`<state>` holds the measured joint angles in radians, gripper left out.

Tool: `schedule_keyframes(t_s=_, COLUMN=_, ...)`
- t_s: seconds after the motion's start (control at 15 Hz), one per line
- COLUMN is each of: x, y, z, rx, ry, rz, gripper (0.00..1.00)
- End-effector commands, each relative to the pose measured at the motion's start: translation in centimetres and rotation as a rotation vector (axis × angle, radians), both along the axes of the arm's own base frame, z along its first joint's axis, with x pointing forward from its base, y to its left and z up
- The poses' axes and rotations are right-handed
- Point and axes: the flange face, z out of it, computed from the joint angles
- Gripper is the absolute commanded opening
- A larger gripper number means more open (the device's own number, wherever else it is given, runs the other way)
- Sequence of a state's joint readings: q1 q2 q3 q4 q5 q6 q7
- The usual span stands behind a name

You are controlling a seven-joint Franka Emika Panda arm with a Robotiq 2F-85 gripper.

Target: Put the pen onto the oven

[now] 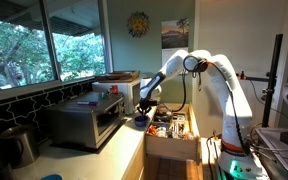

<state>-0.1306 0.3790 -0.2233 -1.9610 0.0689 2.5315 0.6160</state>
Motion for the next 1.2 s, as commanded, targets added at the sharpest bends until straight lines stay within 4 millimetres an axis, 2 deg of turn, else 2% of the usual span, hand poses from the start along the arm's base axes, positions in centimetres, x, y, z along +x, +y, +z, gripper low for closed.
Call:
schedule_keyframes(t_s=0.0, x=-1.1, y=-0.6, z=1.2, rx=-0.023, ry=0.045, rz=-0.034, gripper=0.04)
schedule_keyframes(t_s=0.2, x=-4.3, y=-2.1, z=4.7, rx=-0.113, ry=0.131, rz=-0.016, gripper=0.04)
schedule_keyframes(t_s=0.33, x=-6.9, y=-1.2, z=7.7, rx=-0.079, ry=0.164, rz=0.136, gripper=0.04)
schedule_keyframes(t_s=0.47, x=-8.4, y=0.9, z=10.8, rx=-0.063, ry=0.108, rz=0.242, gripper=0.04)
schedule_keyframes(t_s=0.67, x=-10.2, y=5.2, z=15.8, rx=-0.036, ry=0.028, rz=0.386, gripper=0.04)
schedule_keyframes(t_s=0.8, x=-10.8, y=7.9, z=18.8, rx=-0.051, ry=-0.037, rz=0.487, gripper=0.04)
schedule_keyframes(t_s=0.93, x=-11.0, y=10.4, z=21.0, rx=-0.072, ry=-0.108, rz=0.584, gripper=0.04)
schedule_keyframes(t_s=1.0, x=-11.1, y=11.0, z=21.3, rx=-0.091, ry=-0.126, rz=0.638, gripper=0.04)
schedule_keyframes(t_s=1.07, x=-9.9, y=10.0, z=21.3, rx=-0.082, ry=-0.089, rz=0.558, gripper=0.14)
schedule_keyframes(t_s=1.13, x=-10.2, y=10.8, z=22.0, rx=-0.089, ry=-0.106, rz=0.595, gripper=0.14)
